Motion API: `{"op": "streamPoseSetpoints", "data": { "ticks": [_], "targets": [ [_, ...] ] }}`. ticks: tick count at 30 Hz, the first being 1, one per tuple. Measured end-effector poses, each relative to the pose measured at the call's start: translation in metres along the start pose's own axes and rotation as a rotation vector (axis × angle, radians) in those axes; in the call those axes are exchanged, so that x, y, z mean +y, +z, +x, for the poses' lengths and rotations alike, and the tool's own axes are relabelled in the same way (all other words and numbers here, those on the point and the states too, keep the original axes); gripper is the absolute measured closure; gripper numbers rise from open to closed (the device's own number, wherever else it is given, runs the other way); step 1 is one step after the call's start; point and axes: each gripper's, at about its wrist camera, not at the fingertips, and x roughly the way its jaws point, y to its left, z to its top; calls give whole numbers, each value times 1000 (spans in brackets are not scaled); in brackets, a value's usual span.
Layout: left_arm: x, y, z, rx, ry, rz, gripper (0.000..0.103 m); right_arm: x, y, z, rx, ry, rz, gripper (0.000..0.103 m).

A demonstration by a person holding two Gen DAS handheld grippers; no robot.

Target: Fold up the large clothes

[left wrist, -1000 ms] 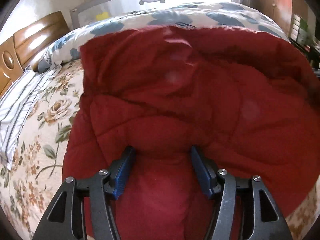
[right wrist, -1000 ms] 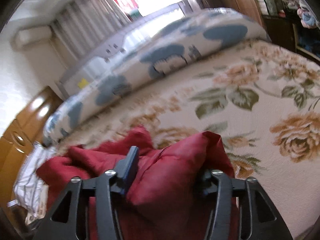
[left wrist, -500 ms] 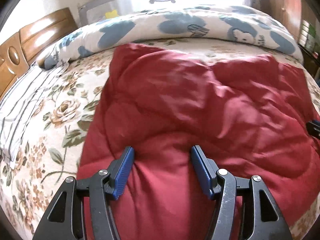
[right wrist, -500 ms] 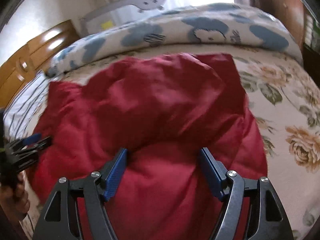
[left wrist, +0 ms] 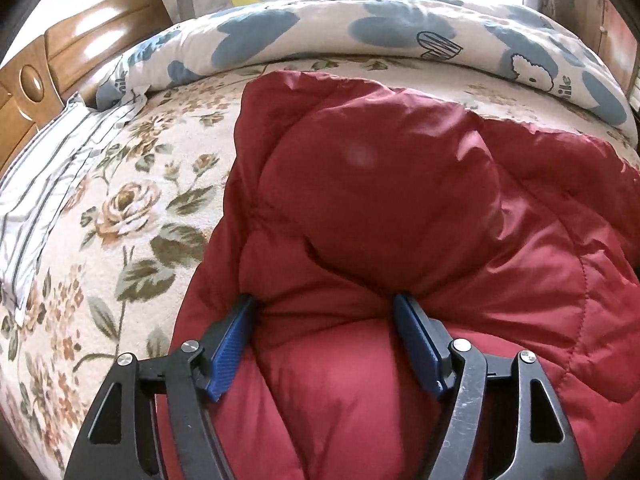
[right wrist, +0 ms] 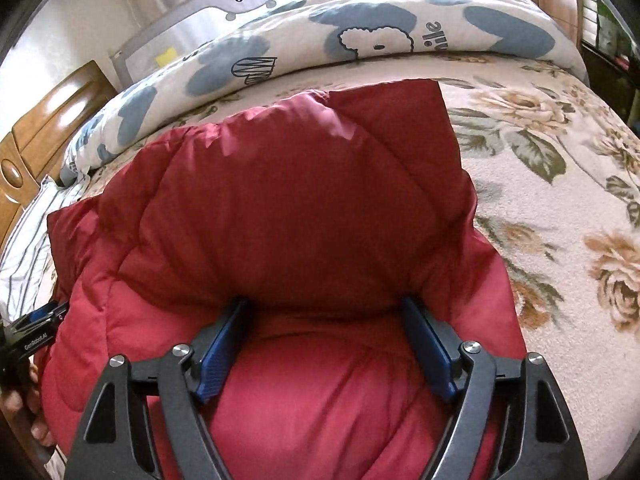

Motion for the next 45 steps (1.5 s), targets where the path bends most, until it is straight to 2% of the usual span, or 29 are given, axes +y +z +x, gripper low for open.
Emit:
{"op": "streamPoseSetpoints", "data": {
  "ticks": [5,10,18,24,32,37,39,43,45],
  "targets": [
    [14,-6,-13,-14,-46,-19,31,-3,-1,-4,-14,27,13,23],
    [33,-15,-34,-41,-107,-39,31,-8,-6,-36,-55,69,39,23],
    [82,-41,-62,-56,-253,-156,34,-24,-23,-74,-69,97,20,22],
    [120,-54,-61,-41,-255,-232,34,-54,-34,-83,-32,78,74,22],
    [132,-55,-47,10,-313,-285,33,-76,-46,-81,8,111,141,22],
    [138,-54,-31,39,-369,-316,26,-83,-49,-71,37,176,197,19],
    [140,-53,-23,52,-412,-335,19,-87,-50,-65,54,193,223,11],
    [141,-54,6,115,-506,-383,8,-92,-52,-47,86,249,270,9],
    [141,-54,25,166,-586,-419,3,-94,-54,-37,103,284,297,6]
  ]
}}
